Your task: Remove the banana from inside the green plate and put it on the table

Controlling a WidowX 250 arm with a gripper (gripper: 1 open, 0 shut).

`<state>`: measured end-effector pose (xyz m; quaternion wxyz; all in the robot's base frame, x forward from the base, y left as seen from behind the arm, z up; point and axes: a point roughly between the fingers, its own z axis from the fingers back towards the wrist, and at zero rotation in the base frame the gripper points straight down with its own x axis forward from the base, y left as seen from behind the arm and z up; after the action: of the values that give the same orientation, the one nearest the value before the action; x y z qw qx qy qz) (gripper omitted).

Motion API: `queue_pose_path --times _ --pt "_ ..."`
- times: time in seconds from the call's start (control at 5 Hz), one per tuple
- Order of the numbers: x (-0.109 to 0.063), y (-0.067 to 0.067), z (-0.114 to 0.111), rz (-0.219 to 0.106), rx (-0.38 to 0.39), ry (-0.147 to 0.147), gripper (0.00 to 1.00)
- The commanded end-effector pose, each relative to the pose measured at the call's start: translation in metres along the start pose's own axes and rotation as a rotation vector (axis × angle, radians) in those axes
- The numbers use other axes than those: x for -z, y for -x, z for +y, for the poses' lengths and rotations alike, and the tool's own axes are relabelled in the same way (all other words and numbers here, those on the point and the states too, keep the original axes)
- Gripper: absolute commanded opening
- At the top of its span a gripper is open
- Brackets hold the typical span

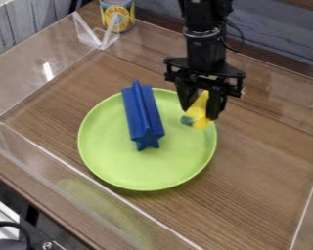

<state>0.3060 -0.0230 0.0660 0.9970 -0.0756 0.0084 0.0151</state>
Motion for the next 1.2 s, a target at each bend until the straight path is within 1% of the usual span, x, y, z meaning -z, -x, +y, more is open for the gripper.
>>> queue_pose_path --times 0.0,1.0 --pt "-0.03 -0.009 -0.01 -0.097 0.031 0.007 0.0" --pt "-0.038 -0.006 -0.028 -0.11 0.08 0.032 0.0"
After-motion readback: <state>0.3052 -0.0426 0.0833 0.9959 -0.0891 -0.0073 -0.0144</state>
